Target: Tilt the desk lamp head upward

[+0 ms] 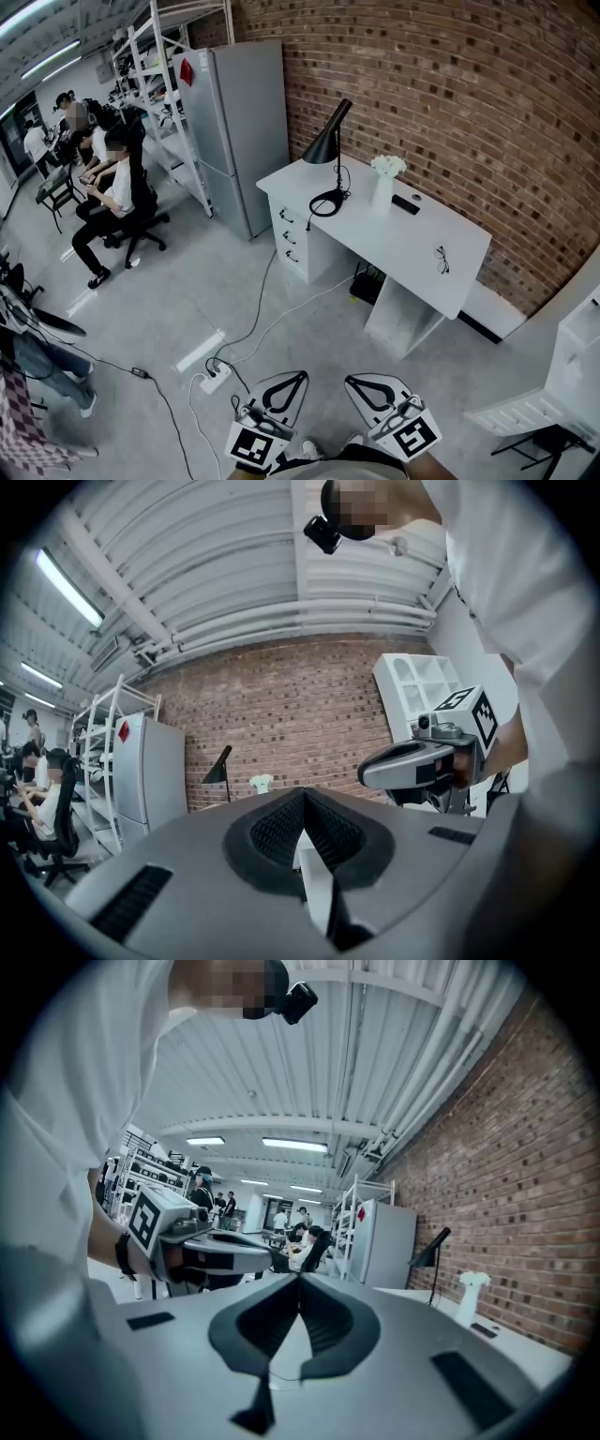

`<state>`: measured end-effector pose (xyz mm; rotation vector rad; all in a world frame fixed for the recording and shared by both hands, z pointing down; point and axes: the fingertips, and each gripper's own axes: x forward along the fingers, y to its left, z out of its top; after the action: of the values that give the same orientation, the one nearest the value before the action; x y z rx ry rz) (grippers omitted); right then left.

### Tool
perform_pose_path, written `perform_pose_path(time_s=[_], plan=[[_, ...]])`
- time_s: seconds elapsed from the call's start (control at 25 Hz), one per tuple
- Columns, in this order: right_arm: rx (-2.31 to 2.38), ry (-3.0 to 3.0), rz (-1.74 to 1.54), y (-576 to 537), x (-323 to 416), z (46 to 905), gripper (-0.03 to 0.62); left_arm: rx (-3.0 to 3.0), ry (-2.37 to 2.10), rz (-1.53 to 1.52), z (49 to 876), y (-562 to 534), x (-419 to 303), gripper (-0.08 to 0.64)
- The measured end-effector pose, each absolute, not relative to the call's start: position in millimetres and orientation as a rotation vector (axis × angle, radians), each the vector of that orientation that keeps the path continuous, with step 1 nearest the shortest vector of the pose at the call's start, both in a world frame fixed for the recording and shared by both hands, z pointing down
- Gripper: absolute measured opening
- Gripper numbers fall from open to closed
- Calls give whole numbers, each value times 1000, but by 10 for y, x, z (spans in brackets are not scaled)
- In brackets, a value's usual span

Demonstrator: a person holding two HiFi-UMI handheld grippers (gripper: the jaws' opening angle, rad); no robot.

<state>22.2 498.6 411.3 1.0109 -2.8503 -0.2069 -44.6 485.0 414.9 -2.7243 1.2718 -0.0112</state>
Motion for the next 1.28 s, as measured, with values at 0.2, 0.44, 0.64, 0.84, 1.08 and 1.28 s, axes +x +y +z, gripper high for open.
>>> perform_pose_path(time_s=[0.2,0.44,0.64,0.84,1.08,1.28], plan=[[1016,-2830,-226,4984,161,4128,17,-2739,1270,11,4173,4847,-520,8],[1034,-2808,-223,4828,225,4143,17,-2764,1265,29,4194,4737,-453,8],[1035,-2795,-183,4429,339,4236,17,-2763,1287,-12,4266,4426,-400,8],[972,-2842,-217,3866,379,4224,17,-2732,1348,-30,4268,3936,-356,8],[910,-2869,-232,3098,567,4229,17,-2715,1381,-54,4228,3109,-131,8],[860,-2920,-250,2515,747,4156,17,-2683,1405,-71,4148,2448,102,8]])
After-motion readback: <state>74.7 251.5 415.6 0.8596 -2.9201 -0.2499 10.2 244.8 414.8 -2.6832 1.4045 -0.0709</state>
